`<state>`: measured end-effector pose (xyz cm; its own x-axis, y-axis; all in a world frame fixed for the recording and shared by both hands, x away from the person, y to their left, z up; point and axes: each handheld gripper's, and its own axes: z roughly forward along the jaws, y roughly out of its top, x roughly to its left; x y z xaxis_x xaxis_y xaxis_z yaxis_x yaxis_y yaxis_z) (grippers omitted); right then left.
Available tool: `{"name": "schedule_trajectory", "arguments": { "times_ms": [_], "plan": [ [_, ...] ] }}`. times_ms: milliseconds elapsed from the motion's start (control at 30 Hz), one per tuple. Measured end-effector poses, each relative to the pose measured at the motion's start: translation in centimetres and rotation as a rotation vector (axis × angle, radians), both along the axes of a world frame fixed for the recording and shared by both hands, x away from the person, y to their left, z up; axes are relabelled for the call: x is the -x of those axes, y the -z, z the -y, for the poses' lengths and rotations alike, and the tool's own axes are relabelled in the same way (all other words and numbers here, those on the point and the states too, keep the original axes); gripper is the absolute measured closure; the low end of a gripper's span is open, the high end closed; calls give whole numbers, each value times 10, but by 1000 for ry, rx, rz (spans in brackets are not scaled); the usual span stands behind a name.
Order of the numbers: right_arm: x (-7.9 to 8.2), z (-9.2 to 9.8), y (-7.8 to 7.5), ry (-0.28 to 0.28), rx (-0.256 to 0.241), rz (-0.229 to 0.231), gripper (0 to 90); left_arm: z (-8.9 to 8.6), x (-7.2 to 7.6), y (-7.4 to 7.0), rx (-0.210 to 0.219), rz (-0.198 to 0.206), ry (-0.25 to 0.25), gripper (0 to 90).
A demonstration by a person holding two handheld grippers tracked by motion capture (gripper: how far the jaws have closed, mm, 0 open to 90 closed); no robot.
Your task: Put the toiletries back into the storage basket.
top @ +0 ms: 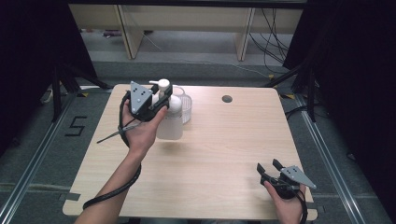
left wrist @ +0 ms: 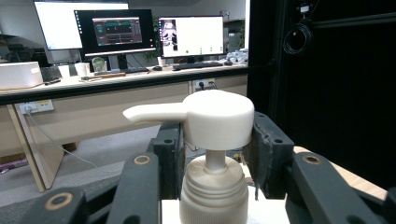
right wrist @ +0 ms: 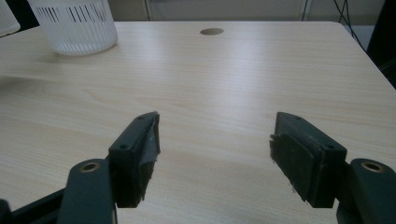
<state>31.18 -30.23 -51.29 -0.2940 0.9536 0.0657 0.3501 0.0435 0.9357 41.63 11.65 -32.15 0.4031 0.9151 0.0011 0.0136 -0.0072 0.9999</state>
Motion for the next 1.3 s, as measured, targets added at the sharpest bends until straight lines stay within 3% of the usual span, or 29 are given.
{"name": "schedule_trajectory", "arguments": {
  "times_ms": [133, 233, 367, 467, 733, 1300],
  "plan": [
    [1, -2, 0, -3, -28, -21, 328, -1, -2, -2, 1, 2, -4, 594],
    [0, 0, 0, -1, -3, 10, 328, -1, -3, -4, 1, 8, -8, 594],
    [1, -2, 0, -4, -38, -13, 329, -2, -5, -8, 3, 12, -13, 594],
    [1, -2, 0, -5, -38, -13, 328, -3, -8, -10, -8, 28, -15, 594],
    [1, -3, 0, -3, -47, -5, 328, -2, -13, -9, 18, 24, -25, 594],
    [0, -3, 1, -11, -51, -5, 328, 0, -21, -14, 30, 44, -51, 594]
  ]
}}
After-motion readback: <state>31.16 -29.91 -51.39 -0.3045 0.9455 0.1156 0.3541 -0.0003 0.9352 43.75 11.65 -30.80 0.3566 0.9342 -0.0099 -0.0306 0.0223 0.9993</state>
